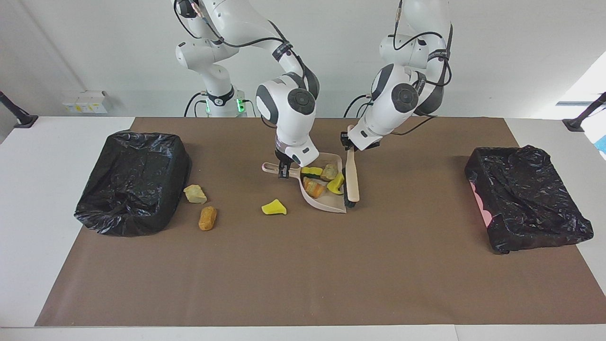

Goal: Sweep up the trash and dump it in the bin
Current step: 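Move the brush to the far trash pieces and sweep them toward the dustpan, then sweep the remaining yellow pieces into the dustpan with the left gripper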

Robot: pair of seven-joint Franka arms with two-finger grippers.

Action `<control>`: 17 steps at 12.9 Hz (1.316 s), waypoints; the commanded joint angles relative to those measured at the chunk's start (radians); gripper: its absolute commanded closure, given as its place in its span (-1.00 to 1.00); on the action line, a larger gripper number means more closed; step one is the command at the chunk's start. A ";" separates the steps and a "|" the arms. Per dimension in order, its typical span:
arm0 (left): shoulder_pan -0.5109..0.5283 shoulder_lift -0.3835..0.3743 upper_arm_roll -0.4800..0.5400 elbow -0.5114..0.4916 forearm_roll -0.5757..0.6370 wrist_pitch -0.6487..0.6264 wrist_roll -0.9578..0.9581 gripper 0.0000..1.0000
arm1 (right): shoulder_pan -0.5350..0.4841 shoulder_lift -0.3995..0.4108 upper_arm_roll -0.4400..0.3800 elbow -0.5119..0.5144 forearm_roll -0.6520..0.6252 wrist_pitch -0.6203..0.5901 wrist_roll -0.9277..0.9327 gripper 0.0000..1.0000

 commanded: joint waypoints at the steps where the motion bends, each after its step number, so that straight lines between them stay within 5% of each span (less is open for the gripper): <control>1: 0.033 -0.064 0.007 0.009 0.052 -0.023 -0.016 1.00 | -0.012 -0.007 0.005 -0.018 0.017 0.020 0.009 1.00; 5: 0.070 -0.174 0.007 0.015 0.143 -0.207 -0.039 1.00 | -0.015 -0.006 0.005 -0.012 0.023 0.015 0.010 1.00; 8: 0.118 -0.181 0.006 -0.003 0.151 -0.175 -0.027 1.00 | -0.032 -0.004 0.006 0.005 0.026 0.012 0.046 1.00; 12: 0.178 -0.123 0.007 -0.051 0.154 -0.019 0.177 1.00 | -0.052 -0.018 0.005 0.026 0.068 0.003 0.040 1.00; 14: 0.163 -0.032 0.006 -0.049 0.198 0.038 0.171 1.00 | -0.055 -0.019 0.006 0.022 0.068 0.008 0.035 1.00; 17: 0.120 -0.015 0.003 -0.075 0.198 0.076 0.157 1.00 | -0.042 -0.018 0.005 0.003 0.051 0.021 0.029 1.00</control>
